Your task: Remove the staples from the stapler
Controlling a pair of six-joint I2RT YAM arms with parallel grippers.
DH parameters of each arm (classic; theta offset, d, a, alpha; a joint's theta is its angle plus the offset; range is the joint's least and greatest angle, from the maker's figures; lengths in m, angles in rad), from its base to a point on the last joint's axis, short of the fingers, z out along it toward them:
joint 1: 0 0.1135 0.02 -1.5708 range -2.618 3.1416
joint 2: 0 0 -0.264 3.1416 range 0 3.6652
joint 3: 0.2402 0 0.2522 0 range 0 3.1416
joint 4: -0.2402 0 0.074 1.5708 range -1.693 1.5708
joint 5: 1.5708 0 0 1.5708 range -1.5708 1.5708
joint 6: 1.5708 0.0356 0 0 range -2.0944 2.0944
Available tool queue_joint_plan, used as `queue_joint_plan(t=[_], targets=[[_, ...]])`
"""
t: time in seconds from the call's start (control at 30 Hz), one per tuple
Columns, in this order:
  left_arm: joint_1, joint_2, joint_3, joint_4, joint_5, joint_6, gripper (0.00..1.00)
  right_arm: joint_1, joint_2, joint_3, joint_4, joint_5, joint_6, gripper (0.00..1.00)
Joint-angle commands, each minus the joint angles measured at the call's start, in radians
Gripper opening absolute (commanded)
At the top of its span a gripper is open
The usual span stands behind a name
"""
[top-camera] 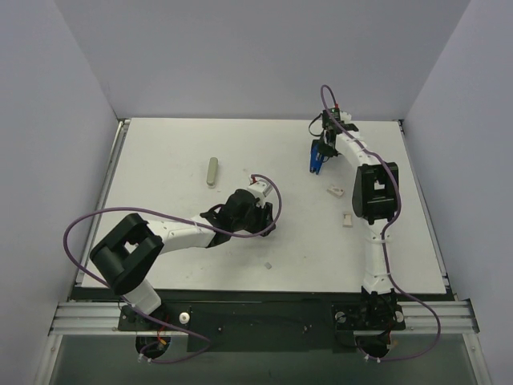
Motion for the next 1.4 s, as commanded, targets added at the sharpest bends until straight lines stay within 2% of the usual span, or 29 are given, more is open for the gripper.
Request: queue_joint_plan(t=[0.0, 0.03, 0.23, 0.37, 0.5, 0.63, 0.83, 1.07, 1.37], targets=[[-0.005, 0.007, 0.046, 0.037, 0.010, -0.004, 0.53, -0.008, 0.023, 0.037, -0.056, -0.005, 0.008, 0.05], [-0.005, 0.005, 0.046, 0.037, 0.010, -0.004, 0.53, -0.008, 0.023, 0.039, -0.057, -0.011, 0.008, 0.00], [-0.003, -0.006, 0.043, 0.037, 0.005, -0.005, 0.53, -0.008, 0.006, 0.023, -0.062, -0.031, -0.003, 0.00], [-0.003, -0.021, 0.036, 0.039, 0.002, -0.007, 0.52, -0.005, -0.058, -0.053, -0.022, -0.045, -0.012, 0.00], [-0.005, -0.053, 0.023, 0.044, -0.004, -0.011, 0.52, -0.003, -0.236, -0.297, 0.124, -0.083, 0.020, 0.00], [-0.005, -0.075, 0.004, 0.059, 0.002, -0.024, 0.52, 0.007, -0.369, -0.445, 0.205, -0.103, 0.030, 0.00], [-0.005, -0.092, -0.008, 0.080, 0.025, -0.042, 0.52, 0.058, -0.526, -0.576, 0.268, -0.113, 0.019, 0.00], [-0.003, -0.131, -0.036, 0.105, 0.021, -0.070, 0.52, 0.109, -0.642, -0.651, 0.273, -0.102, 0.011, 0.00], [0.025, -0.213, -0.096, 0.209, 0.070, -0.143, 0.52, 0.178, -0.880, -0.846, 0.277, -0.085, 0.014, 0.00]])
